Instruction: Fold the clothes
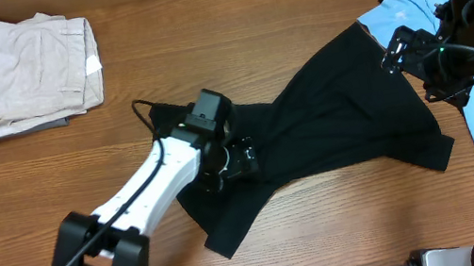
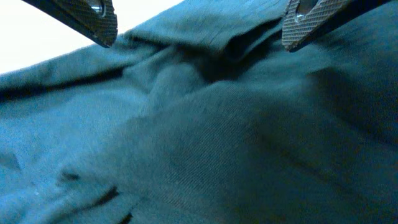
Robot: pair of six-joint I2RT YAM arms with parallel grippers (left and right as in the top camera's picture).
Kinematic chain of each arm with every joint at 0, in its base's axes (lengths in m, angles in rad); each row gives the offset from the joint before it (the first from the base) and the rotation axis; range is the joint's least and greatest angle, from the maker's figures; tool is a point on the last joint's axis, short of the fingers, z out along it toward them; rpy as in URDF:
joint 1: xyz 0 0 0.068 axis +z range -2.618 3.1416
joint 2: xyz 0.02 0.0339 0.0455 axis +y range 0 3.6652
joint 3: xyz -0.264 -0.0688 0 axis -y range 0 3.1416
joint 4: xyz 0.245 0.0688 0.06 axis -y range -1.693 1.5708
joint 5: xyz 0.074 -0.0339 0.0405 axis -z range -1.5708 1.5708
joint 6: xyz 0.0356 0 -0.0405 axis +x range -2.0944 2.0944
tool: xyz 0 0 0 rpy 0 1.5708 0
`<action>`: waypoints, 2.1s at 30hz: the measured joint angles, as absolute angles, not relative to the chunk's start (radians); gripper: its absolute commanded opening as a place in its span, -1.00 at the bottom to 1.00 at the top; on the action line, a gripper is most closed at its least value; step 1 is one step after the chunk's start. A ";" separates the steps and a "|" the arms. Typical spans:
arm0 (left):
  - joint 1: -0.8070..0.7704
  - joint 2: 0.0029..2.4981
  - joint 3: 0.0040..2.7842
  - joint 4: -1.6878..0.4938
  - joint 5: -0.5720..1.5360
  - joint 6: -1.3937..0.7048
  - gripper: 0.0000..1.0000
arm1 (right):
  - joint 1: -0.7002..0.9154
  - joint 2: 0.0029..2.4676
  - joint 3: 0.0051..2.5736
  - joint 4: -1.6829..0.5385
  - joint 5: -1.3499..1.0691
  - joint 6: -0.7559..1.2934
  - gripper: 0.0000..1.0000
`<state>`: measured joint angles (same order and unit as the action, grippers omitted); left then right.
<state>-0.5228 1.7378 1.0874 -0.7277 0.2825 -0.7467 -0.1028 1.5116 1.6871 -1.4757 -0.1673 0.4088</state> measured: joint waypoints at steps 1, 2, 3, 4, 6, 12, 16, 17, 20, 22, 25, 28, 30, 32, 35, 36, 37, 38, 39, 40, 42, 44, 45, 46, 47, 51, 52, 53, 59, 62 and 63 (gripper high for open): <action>-0.533 1.750 1.087 -0.712 0.275 -0.778 0.72 | -0.103 1.512 1.687 -1.477 -0.167 0.407 1.00; -0.543 1.760 1.087 -0.697 0.269 -0.808 0.70 | -0.103 1.512 1.687 -1.476 -0.167 0.406 1.00; -0.553 1.768 1.087 -0.682 0.261 -0.838 0.68 | -0.103 1.512 1.687 -1.475 -0.167 0.404 1.00; -0.565 1.774 1.087 -0.662 0.247 -0.872 0.65 | -0.103 1.512 1.686 -1.473 -0.166 0.402 1.00; -0.579 1.777 1.087 -0.637 0.227 -0.921 0.58 | -0.103 1.512 1.681 -1.465 -0.163 0.397 1.00; -0.589 1.779 1.088 -0.612 0.138 -1.029 0.54 | -0.103 1.512 1.607 -1.429 -0.149 0.376 1.00; -0.590 1.792 1.088 -0.597 0.109 -1.078 0.44 | -0.103 1.512 1.575 -1.412 -0.147 0.369 1.00; -0.590 1.799 1.088 -0.591 0.105 -1.092 0.40 | -0.103 1.512 1.573 -1.408 -0.146 0.368 1.00; -0.590 1.818 1.088 -0.575 0.095 -1.115 0.08 | -0.103 1.512 1.572 -1.399 -0.145 0.366 1.00; -0.590 1.826 1.088 -0.569 0.092 -1.124 0.02 | -0.103 1.512 1.572 -1.398 -0.144 0.366 1.00; -0.590 1.829 1.088 -0.552 0.089 -1.127 -0.05 | -0.103 1.512 1.572 -1.399 -0.141 0.366 1.00; -0.590 1.829 1.088 -0.549 0.078 -1.127 -0.07 | -0.103 1.512 1.572 -1.399 -0.141 0.366 1.00; -0.590 1.829 1.088 -0.549 0.071 -1.126 0.01 | -0.103 1.512 1.572 -1.399 -0.142 0.365 1.00; -0.590 1.829 1.088 -0.550 0.067 -1.118 0.24 | -0.103 1.512 1.572 -1.399 -0.141 0.366 1.00; -0.590 1.829 1.088 -0.550 0.049 -1.100 0.37 | -0.103 1.512 1.572 -1.398 -0.141 0.365 1.00; -0.590 1.829 1.088 -0.550 0.038 -1.100 0.35 | -0.103 1.512 1.572 -1.398 -0.141 0.365 1.00; -0.590 1.829 1.088 -0.550 0.026 -1.097 0.32 | -0.103 1.512 1.572 -1.399 -0.141 0.365 1.00; -0.590 1.829 1.088 -0.549 0.015 -1.096 0.30 | -0.103 1.512 1.572 -1.398 -0.141 0.365 1.00; -0.590 1.829 1.088 -0.548 0.006 -1.096 0.31 | -0.103 1.512 1.572 -1.398 -0.141 0.365 1.00; -0.590 1.829 1.088 -0.548 -0.003 -1.095 0.31 | -0.103 1.512 1.572 -1.398 -0.141 0.364 1.00; -0.590 1.829 1.088 -0.542 -0.017 -1.093 0.28 | -0.103 1.512 1.572 -1.398 -0.141 0.362 1.00; -0.590 1.829 1.088 -0.534 -0.031 -1.093 0.18 | -0.103 1.512 1.572 -1.398 -0.141 0.361 1.00; -0.590 1.829 1.088 -0.531 -0.036 -1.092 0.11 | -0.103 1.512 1.572 -1.398 -0.141 0.361 1.00; -0.590 1.829 1.088 -0.529 -0.039 -1.092 0.05 | -0.103 1.512 1.572 -1.398 -0.141 0.361 1.00; -0.590 1.829 1.088 -0.526 -0.043 -1.092 0.01 | -0.103 1.512 1.572 -1.398 -0.141 0.360 1.00; -0.590 1.829 1.088 -0.525 -0.050 -1.085 -0.29 | -0.103 1.512 1.572 -1.398 -0.141 0.358 1.00; -0.590 1.829 1.088 -0.525 -0.051 -1.082 -0.31 | -0.103 1.512 1.572 -1.398 -0.141 0.357 1.00; -0.590 1.829 1.088 -0.525 -0.051 -1.074 -0.31 | -0.103 1.512 1.572 -1.396 -0.141 0.356 1.00; -0.590 1.829 1.088 -0.525 -0.054 -1.065 -0.65 | -0.103 1.512 1.572 -1.388 -0.141 0.354 1.00; -0.590 1.825 1.088 -0.527 -0.055 -1.053 -0.92 | -0.103 1.512 1.572 -1.387 -0.141 0.354 1.00; -0.590 1.821 1.088 -0.527 -0.056 -1.050 -0.92 | -0.103 1.512 1.572 -1.387 -0.141 0.354 1.00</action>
